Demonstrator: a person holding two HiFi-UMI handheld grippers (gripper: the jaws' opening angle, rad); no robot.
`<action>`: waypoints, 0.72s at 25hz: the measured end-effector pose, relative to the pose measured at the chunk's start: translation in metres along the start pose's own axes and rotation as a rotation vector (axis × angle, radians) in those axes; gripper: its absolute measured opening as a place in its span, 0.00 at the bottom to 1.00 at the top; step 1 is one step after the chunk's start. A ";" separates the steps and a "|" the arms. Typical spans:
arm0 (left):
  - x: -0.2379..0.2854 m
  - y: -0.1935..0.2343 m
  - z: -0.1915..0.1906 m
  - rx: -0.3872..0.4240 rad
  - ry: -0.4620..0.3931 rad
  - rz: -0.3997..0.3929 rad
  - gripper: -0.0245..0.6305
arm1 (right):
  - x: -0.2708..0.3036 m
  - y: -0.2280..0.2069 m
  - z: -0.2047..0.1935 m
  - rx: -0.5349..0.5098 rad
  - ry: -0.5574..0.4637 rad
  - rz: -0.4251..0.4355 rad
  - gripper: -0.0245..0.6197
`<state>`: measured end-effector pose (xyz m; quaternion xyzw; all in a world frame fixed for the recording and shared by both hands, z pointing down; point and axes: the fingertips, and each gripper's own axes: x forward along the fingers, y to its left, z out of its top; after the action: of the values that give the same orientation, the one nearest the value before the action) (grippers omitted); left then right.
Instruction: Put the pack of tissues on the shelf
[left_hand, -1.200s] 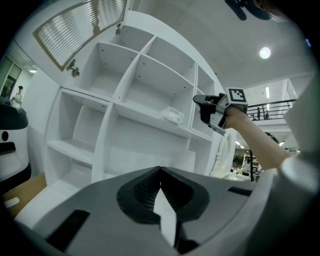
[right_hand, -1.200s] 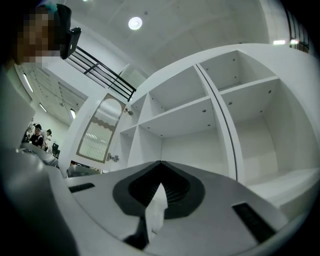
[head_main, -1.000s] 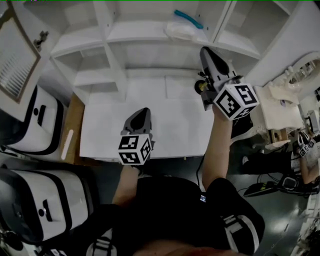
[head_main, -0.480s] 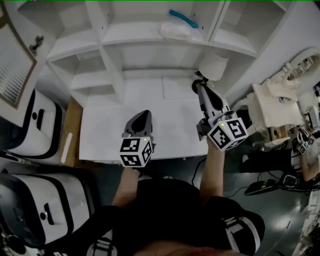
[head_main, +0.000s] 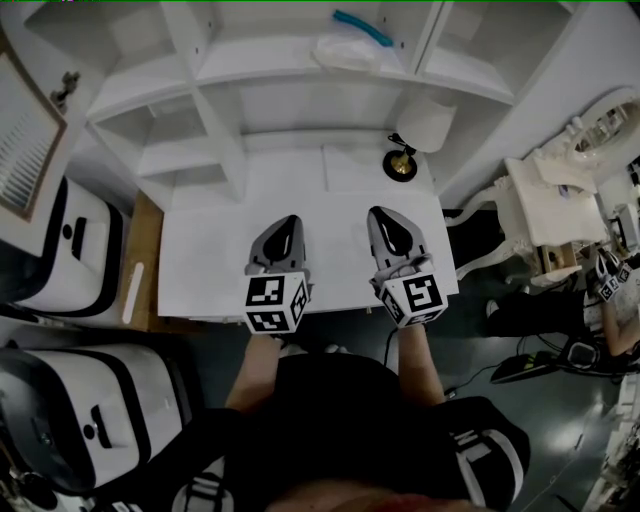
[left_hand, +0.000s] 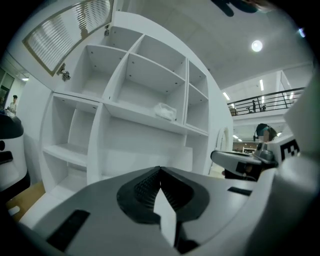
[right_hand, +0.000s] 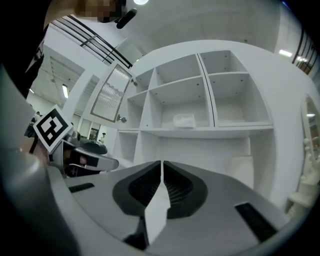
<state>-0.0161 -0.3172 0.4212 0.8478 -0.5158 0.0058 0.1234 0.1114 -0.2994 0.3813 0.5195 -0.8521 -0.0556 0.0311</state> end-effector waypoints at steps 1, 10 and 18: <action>0.000 0.000 0.000 0.004 -0.006 0.005 0.05 | 0.000 0.005 -0.007 0.010 0.021 0.012 0.07; 0.002 -0.004 -0.003 0.038 -0.019 0.027 0.05 | 0.000 0.010 -0.028 0.037 0.120 -0.001 0.07; 0.004 -0.003 0.001 0.041 -0.039 0.017 0.05 | -0.001 0.007 -0.032 0.051 0.125 -0.016 0.07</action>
<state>-0.0114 -0.3191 0.4205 0.8455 -0.5252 0.0007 0.0961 0.1096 -0.2977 0.4142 0.5294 -0.8454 -0.0013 0.0705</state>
